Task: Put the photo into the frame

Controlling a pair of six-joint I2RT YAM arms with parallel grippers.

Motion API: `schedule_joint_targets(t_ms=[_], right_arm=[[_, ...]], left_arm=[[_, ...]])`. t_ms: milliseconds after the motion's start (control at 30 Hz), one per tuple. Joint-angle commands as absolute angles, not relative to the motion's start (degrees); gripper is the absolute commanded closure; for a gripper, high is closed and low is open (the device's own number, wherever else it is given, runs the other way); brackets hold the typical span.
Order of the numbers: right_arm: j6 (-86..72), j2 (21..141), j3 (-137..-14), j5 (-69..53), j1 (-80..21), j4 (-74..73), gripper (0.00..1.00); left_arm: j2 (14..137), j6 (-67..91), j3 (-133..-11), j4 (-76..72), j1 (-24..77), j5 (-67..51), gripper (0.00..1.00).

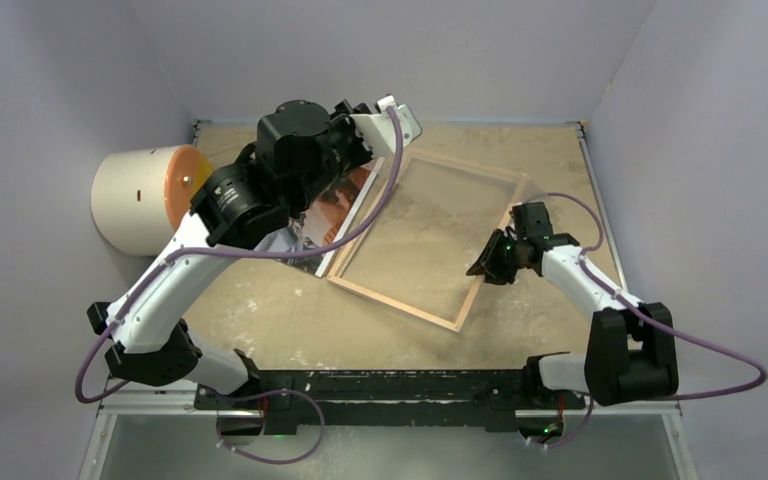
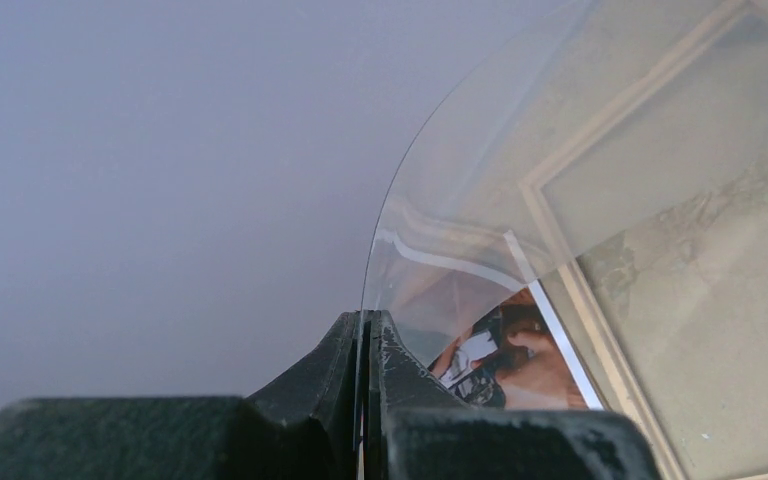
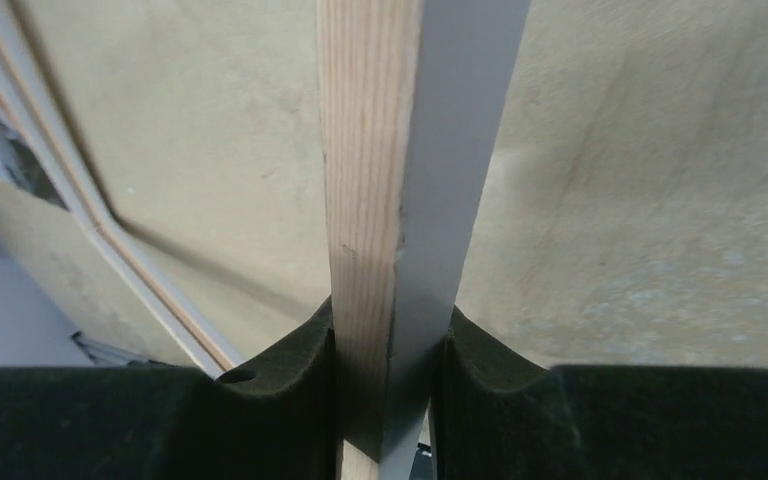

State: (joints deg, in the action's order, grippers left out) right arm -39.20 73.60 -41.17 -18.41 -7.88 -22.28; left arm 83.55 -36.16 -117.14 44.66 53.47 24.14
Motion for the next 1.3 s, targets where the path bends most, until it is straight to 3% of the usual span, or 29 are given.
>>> schedule_joint_targets(t_ms=[0,67,167,467,600,833,1067,1267], right_arm=[[-27.9,76.1,-46.0,-6.4,-8.1,-28.1,0.67],[-27.2,77.1,-47.1,-3.8,-8.1,-28.6,0.55],[-27.2,79.1,-48.5,-3.8,-8.1,-29.7,0.47],[-29.9,80.5,-51.0,2.4,-8.6,-27.1,0.44],[-35.8,79.4,-56.0,8.1,-18.0,-22.8,0.41],[-41.2,98.0,-73.6,8.3,-31.8,-17.7,0.36],[-40.4,120.3,-98.4,11.7,-38.0,-21.9,0.34],[-38.4,128.4,-105.7,14.9,-39.7,-23.0,0.44]], left_arm=[[83.7,-39.7,-114.5,38.4,53.3,30.2,1.0],[83.3,-41.1,-113.7,37.1,53.2,31.6,1.0],[82.9,-41.7,-112.5,36.4,51.9,32.2,1.0],[82.5,-43.2,-112.2,35.4,49.9,33.7,1.0],[82.4,-46.6,-110.1,29.3,44.0,35.7,1.0],[83.0,-46.6,-108.2,27.1,29.0,31.3,1.0],[82.8,-46.5,-110.1,30.1,26.6,33.0,1.0],[82.7,-47.1,-113.7,34.3,26.6,34.6,1.0]])
